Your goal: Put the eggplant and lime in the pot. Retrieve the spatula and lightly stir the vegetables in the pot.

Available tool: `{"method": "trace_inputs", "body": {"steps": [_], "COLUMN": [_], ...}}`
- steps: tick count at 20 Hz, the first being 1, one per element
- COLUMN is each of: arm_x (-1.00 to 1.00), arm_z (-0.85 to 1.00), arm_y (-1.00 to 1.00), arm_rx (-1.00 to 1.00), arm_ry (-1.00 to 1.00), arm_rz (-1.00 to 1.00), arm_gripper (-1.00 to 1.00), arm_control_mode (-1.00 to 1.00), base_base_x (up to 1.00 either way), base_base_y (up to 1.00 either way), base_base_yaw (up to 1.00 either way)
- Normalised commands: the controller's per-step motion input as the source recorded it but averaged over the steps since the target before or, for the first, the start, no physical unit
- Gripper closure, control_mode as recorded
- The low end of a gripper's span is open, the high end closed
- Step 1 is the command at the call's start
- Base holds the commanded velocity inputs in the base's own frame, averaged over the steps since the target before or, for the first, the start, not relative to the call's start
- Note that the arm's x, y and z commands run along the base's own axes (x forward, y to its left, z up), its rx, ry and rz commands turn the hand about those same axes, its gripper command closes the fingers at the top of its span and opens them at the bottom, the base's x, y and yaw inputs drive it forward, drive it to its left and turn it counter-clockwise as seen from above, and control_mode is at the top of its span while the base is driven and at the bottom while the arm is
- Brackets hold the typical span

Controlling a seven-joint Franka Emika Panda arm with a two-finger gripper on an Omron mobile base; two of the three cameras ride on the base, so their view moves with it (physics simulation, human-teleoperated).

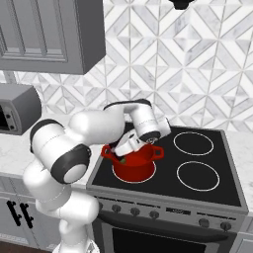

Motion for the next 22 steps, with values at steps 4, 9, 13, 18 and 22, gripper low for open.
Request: {"method": "trace_inputs", "body": {"steps": [4, 9, 13, 18, 22], "arm_x": [0.04, 0.03, 0.13, 0.12, 0.03], "arm_z": [-0.14, -0.10, -0.03, 0.00, 0.00], "arm_y": [0.00, 0.00, 0.00, 0.14, 0.09], "arm_rx": [0.00, 0.00, 0.00, 0.00, 0.00], "arm_ry": [0.00, 0.00, -0.01, -0.06, -0.09], "arm_rz": [0.00, 0.00, 0.00, 0.00, 0.00], "arm_gripper": [1.00, 1.00, 1.00, -1.00, -1.00], "arm_control_mode": [-1.00, -1.00, -1.00, -1.00, -1.00], "base_base_x": [0.00, 0.00, 0.00, 0.00, 0.00], "base_base_y": [0.00, 0.00, 0.00, 0.00, 0.00], "base_base_yaw": [0.00, 0.00, 0.00, 0.00, 0.00]}}
